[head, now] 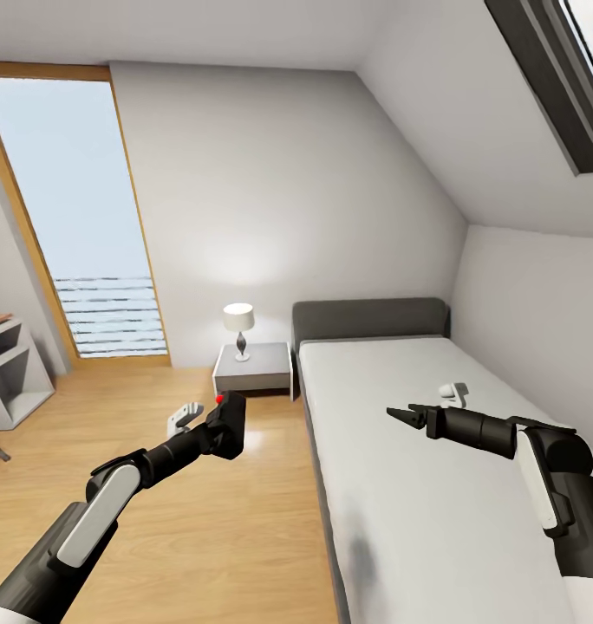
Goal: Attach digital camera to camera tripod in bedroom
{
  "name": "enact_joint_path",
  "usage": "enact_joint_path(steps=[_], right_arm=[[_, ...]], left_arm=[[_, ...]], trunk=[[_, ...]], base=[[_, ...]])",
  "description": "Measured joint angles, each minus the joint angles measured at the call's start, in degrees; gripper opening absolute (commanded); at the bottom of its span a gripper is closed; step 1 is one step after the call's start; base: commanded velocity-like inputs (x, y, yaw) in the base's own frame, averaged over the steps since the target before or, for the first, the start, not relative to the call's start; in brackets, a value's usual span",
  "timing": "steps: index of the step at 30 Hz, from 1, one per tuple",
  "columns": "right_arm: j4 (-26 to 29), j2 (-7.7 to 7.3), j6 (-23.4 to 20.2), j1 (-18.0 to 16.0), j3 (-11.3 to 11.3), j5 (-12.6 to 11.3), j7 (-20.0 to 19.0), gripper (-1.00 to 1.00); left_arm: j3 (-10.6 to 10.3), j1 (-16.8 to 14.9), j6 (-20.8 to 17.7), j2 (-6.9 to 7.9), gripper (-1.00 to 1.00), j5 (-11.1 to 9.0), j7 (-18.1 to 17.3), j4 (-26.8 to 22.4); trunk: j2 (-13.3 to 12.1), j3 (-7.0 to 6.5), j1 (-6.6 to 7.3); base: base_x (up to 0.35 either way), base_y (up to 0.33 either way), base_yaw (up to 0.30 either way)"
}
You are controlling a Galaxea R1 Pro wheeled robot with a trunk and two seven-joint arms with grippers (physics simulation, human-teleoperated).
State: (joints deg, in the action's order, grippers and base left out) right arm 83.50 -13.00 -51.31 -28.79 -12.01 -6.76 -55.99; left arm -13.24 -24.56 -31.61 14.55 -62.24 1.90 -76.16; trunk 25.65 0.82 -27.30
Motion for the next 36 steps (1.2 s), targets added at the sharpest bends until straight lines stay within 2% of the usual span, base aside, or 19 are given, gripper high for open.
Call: enact_joint_path(steps=[7, 36], right_arm=[[0.0, 0.0, 0.0, 0.0, 0.0, 0.0, 0.0, 1.0], [0.0, 0.0, 0.0, 0.0, -0.1, 0.0, -0.1, 1.0]], left_arm=[[0.0, 0.0, 0.0, 0.0, -1.0, -0.2, 0.0, 0.0], [0.1, 0.0, -0.2, 0.07, -1.0, -0.8, -0.2, -0.5]], trunk=[[-2.8, -1.2, 1.53], [-2.8, -1.2, 1.54]], base=[[0.0, 0.0, 0.0], [0.0, 0.0, 0.0]])
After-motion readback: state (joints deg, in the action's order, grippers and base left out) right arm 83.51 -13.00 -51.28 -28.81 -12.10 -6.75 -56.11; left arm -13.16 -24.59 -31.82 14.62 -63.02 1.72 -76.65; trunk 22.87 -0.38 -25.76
